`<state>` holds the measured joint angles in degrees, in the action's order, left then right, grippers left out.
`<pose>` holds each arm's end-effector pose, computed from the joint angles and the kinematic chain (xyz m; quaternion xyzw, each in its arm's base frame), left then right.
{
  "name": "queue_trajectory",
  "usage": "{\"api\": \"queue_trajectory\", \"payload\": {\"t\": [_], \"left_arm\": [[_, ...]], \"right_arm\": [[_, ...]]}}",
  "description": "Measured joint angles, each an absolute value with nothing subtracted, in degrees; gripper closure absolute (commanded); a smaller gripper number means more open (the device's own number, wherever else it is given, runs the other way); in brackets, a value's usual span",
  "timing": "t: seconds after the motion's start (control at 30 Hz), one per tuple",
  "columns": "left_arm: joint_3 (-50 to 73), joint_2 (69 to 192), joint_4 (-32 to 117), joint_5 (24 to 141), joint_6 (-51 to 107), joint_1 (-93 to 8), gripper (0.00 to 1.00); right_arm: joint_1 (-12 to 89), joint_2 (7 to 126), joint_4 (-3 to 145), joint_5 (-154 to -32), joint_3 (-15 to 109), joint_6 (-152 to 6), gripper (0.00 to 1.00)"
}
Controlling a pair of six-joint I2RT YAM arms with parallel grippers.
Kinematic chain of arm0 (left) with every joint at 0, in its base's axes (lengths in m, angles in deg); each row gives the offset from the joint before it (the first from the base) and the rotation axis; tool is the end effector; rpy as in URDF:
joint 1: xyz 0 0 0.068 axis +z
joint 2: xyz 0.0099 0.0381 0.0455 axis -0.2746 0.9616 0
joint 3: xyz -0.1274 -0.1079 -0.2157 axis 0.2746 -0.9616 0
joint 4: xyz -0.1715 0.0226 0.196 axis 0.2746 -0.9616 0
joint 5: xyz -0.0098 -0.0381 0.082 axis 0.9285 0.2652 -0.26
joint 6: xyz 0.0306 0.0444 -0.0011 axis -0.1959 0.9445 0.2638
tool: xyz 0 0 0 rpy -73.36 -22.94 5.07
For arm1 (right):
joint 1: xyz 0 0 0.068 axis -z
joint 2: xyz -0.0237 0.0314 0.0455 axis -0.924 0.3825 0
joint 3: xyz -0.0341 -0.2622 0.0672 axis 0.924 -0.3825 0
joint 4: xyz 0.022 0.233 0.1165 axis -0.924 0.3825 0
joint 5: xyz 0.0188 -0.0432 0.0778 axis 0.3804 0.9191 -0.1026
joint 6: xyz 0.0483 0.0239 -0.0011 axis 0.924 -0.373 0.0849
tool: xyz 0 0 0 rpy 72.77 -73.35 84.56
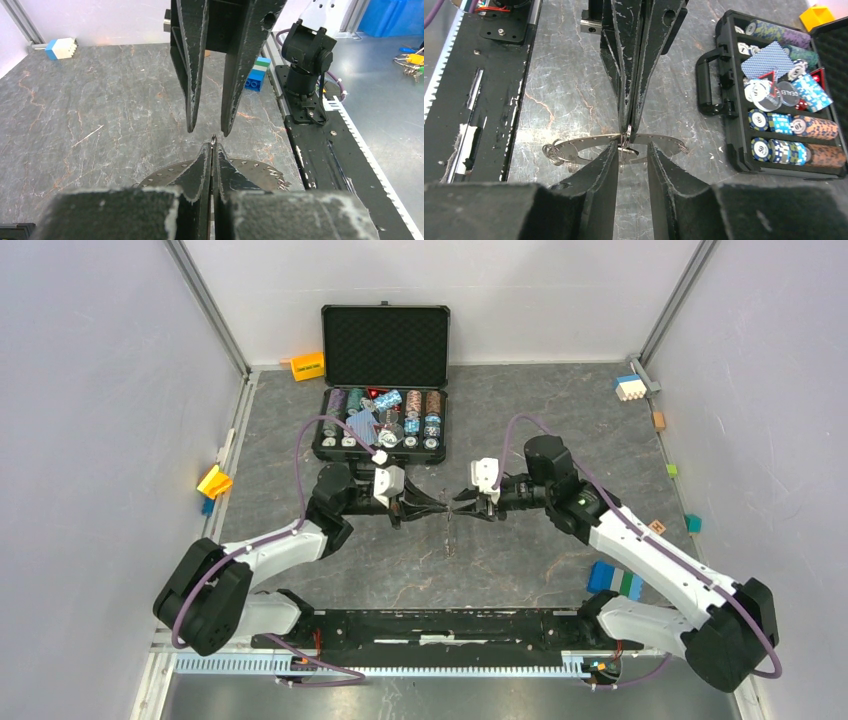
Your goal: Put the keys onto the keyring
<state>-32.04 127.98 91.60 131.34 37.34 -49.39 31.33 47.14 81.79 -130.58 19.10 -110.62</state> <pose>0.1941 -0.1641 0.2468 0.5017 0.4665 -0.5036 0.5264 0.1762 0.1604 0.3011 -0.6017 0.5386 0.3506 0.4743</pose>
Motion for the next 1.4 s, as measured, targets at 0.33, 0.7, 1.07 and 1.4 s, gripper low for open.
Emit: {"api": "queue_trajectory", "payload": {"t": [0.33, 0.7, 1.07, 1.4], "left_arm": [[-33.3, 127.4, 93.0, 131.7, 37.4, -49.4, 0.98], [-33.4, 127.0, 93.2, 131.5, 37.4, -49.4, 0.98], [-33.4, 127.0, 93.0, 131.5, 38.1, -49.4, 0.97], [-25.8, 123.7, 71.6, 130.2, 54.6, -49.4, 0.58]], "right_arm": [[31.3, 51.4, 82.4, -134.0, 20.9, -110.0, 0.78], [31.3, 51.4, 82.4, -134.6, 20.9, -109.5, 0.92], [31.3, 51.5, 82.5, -133.8, 21.0, -109.2, 1.00], [26.4, 51.6, 90.5, -120.0, 25.2, -113.5, 1.00]]}}
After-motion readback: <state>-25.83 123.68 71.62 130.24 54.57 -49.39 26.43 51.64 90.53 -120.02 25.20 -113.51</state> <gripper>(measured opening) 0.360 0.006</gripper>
